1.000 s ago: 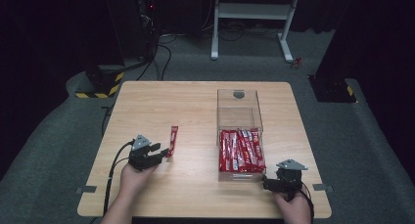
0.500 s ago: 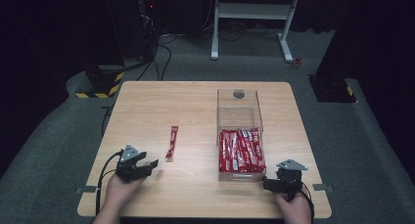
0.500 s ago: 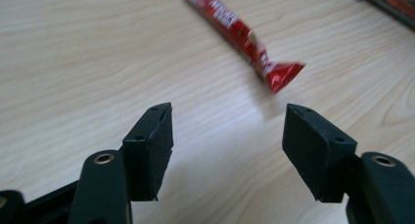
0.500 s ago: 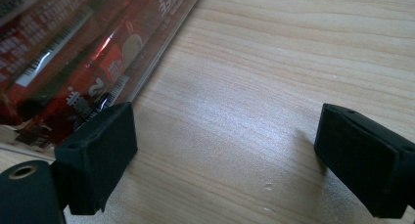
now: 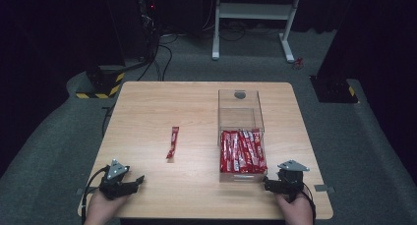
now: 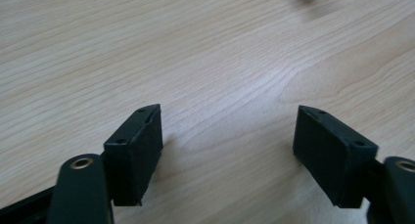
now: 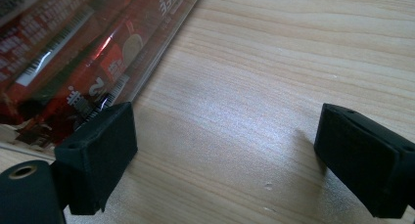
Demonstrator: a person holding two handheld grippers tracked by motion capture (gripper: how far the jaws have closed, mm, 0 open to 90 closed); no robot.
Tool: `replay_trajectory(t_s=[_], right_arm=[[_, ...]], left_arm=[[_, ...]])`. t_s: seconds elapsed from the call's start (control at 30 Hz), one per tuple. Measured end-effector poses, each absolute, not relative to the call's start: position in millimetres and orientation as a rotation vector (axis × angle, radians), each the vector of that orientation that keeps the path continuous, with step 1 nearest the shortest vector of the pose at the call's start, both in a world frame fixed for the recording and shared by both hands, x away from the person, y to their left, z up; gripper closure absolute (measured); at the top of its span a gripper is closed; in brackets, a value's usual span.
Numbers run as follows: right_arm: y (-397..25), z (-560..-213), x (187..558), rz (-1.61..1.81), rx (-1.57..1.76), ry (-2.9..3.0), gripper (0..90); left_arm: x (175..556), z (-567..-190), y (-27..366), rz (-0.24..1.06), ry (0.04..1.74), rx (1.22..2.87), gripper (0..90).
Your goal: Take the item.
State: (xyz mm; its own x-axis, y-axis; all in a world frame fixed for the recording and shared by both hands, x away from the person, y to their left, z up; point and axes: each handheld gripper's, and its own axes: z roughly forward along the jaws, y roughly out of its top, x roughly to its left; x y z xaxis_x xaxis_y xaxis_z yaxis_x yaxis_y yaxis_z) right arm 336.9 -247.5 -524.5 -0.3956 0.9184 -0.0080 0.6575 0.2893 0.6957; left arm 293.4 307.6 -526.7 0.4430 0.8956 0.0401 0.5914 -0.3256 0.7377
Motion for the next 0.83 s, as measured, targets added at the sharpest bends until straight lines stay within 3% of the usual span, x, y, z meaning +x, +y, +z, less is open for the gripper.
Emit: replay_trajectory(t_s=[0.3, 0.83], right_arm=[[-247.6, -524.6, 337.0, 0.866, 1.41, 2.156, 8.4], [-247.7, -524.5, 337.2, 0.866, 1.409, 2.157, 8.4]], left_arm=[[295.2, -529.3, 312.6, 0.561, 1.295, 2.016, 14.2], [297.2, -529.2, 312.7, 0.563, 1.293, 2.02, 14.0]])
